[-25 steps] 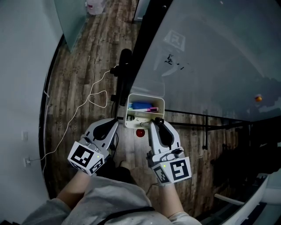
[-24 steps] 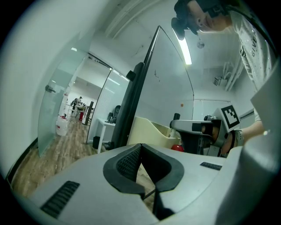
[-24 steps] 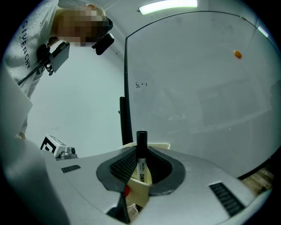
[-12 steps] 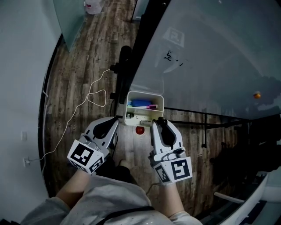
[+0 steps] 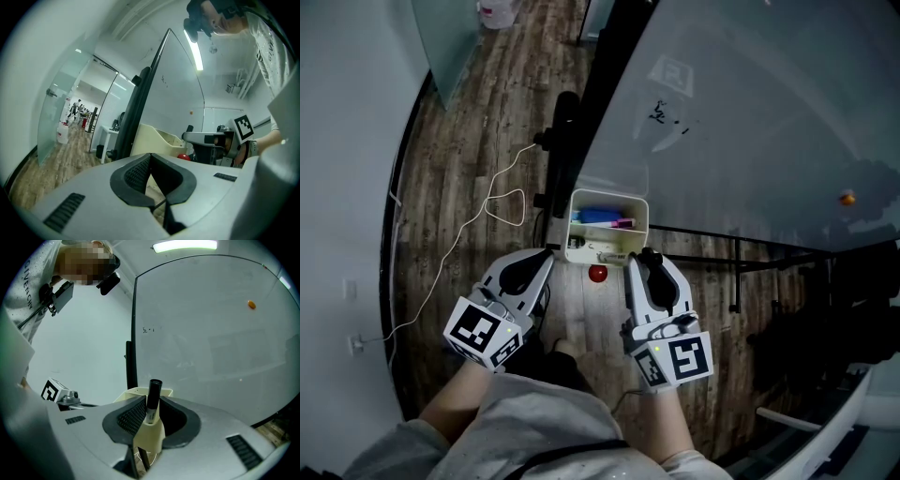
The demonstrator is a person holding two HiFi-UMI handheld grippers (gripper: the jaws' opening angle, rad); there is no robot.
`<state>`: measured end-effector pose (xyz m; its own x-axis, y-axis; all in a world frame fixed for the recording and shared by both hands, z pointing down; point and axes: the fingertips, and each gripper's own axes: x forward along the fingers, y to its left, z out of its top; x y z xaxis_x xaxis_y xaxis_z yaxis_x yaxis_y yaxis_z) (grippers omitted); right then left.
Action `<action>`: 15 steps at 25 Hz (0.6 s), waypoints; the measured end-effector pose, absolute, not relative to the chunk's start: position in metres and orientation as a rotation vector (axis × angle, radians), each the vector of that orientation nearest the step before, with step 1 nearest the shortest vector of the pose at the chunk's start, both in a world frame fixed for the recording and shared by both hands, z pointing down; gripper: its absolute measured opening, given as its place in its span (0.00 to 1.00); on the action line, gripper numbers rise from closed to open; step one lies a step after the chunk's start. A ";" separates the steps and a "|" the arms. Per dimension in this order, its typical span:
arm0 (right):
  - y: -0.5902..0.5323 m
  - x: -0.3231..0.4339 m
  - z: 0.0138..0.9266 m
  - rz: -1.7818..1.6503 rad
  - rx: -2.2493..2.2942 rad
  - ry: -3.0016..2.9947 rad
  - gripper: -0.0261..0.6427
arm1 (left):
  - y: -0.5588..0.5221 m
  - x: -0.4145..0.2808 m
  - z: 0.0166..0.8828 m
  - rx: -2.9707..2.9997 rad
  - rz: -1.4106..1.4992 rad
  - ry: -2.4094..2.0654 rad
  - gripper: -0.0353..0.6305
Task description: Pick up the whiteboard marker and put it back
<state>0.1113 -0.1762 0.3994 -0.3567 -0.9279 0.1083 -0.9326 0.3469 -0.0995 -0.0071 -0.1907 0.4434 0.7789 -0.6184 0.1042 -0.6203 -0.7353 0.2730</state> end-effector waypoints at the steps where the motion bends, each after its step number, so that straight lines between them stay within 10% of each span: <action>1: -0.176 0.112 0.400 0.225 1.763 -2.550 0.16 | -0.191 -0.007 0.443 2.679 0.010 -0.958 0.07; 15: -0.169 0.116 0.406 0.264 1.764 -2.545 0.17 | -0.183 -0.011 0.446 2.661 0.007 -0.988 0.07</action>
<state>0.1162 -0.1692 0.4062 -0.3555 -0.9264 0.1238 -0.9321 0.3417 -0.1200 -0.0112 -0.1828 0.4459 0.7633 -0.6369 0.1081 -0.6383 -0.7178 0.2779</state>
